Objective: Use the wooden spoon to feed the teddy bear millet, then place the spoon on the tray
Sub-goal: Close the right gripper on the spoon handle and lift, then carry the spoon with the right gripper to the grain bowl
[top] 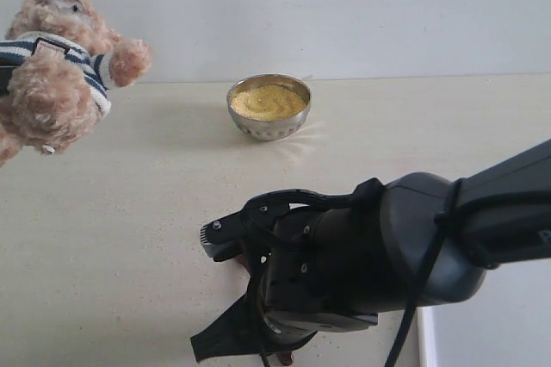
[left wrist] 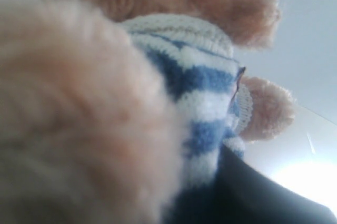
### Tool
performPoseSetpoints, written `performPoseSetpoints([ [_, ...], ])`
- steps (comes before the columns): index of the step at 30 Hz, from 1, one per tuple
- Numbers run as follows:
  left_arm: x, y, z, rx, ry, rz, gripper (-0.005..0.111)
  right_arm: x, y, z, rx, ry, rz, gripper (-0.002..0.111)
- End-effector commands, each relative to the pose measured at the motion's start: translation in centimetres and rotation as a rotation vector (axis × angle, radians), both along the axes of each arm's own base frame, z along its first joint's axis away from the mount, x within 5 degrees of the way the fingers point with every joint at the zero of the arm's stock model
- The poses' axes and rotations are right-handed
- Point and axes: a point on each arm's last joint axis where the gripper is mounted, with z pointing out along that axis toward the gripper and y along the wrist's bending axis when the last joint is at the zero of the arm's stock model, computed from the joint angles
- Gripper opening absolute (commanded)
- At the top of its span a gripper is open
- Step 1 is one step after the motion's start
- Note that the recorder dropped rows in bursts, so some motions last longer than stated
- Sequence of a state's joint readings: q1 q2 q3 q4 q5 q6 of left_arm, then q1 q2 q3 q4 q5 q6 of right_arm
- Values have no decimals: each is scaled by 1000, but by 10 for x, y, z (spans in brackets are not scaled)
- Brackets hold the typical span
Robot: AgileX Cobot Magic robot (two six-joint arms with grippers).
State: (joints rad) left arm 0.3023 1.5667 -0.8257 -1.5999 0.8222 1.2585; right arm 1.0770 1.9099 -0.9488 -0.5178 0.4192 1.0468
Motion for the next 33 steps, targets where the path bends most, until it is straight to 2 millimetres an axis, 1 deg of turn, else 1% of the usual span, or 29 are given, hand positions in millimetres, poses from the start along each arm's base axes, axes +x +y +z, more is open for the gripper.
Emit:
performPoseSetpoints([
  [1, -1, 0, 3, -14, -16, -4, 5, 1, -9, 0, -83, -21, 17, 0],
  [3, -1, 0, 3, -14, -16, -4, 5, 3, -11, 10, -98, -59, 40, 0],
  [8, -1, 0, 3, -14, -16, -4, 5, 6, -20, 52, -89, -184, 78, 0],
  [12, -1, 0, 3, -16, -16, -2, 5, 6, -32, 81, -145, -260, 142, 0],
  [15, -1, 0, 3, -15, -16, -3, 5, 5, -44, 99, -254, -316, 240, 0],
  [17, -1, -1, 3, -16, -16, -5, 5, 7, -56, 112, -370, -372, 301, 0],
  [19, -1, -1, 3, -16, -16, -5, 5, 11, -66, 125, -474, -448, 326, 0],
  [21, -1, -1, 3, -16, -16, -5, 5, 22, -76, 140, -527, -510, 318, 0],
  [22, -1, 0, 3, -13, -15, -3, 5, 31, -79, 149, -542, -524, 328, 0],
  [24, -1, 0, 3, -11, -15, -5, 5, 49, -85, 159, -547, -507, 342, 0],
  [25, -1, 0, 3, -11, -15, -5, 5, 63, -88, 168, -543, -497, 359, 0],
  [27, -1, 0, 3, -9, -14, -2, 5, 83, -90, 181, -518, -474, 363, 0],
  [29, -1, 0, 3, -8, -13, -2, 5, 113, -93, 200, -534, -461, 407, 0],
  [30, -1, 0, 3, -6, -13, 0, 5, 121, -89, 205, -548, -466, 442, 0],
  [31, -1, 0, 2, -2, -13, 3, 5, 131, -81, 207, -603, -474, 543, 0],
  [32, -1, 1, 2, 9, -15, 6, 5, 138, -75, 205, -642, -475, 613, 0],
  [33, 0, 1, 2, 23, -24, 1, 5, 148, -65, 195, -708, -459, 723, 0],
])
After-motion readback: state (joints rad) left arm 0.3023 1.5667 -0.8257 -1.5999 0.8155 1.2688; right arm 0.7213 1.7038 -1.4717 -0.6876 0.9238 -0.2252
